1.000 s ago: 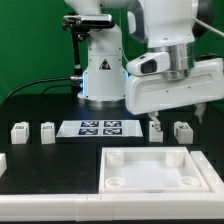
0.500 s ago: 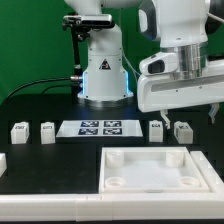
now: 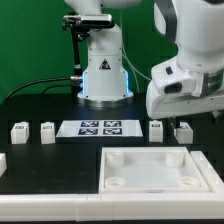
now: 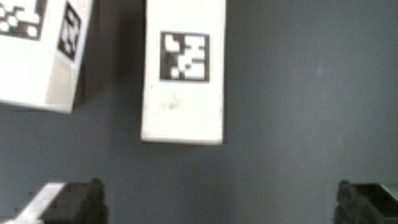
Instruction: Assemble one leg
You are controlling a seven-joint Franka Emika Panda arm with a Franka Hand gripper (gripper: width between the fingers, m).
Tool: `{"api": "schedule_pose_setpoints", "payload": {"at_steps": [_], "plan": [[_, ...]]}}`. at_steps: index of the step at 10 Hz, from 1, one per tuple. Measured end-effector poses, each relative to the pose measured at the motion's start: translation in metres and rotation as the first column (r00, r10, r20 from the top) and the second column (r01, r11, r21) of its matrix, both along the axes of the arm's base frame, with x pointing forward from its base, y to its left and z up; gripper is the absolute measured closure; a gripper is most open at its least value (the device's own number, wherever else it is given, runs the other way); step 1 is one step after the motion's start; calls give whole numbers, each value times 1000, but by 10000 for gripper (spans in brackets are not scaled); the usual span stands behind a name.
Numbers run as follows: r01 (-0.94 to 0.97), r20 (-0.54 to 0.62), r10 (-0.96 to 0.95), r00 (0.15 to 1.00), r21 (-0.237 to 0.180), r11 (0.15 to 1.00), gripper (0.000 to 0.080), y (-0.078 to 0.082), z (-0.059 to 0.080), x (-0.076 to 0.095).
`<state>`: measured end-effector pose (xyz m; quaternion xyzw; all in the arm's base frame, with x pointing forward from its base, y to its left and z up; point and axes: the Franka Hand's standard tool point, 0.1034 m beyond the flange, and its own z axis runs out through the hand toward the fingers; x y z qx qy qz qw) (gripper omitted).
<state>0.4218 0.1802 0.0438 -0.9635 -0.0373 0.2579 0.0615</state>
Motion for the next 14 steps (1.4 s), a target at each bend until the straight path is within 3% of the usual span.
{"api": "schedule_pose_setpoints", "payload": {"at_steps": [2,5,11,12,13,14], "plan": [[-21,-191,21,981,0,1000,150,2,-7,-7],[-50,-460,46,886,3,999,150,-4,-20,-19],[-34,-451,25,892,-13,999,150,-8,-38,-28],[-36,-451,26,892,-13,999,258,-7,-38,-28],[-37,-451,27,892,-12,999,258,-7,-38,-28],[-38,-451,28,892,-12,999,440,-6,-38,-28]]}}
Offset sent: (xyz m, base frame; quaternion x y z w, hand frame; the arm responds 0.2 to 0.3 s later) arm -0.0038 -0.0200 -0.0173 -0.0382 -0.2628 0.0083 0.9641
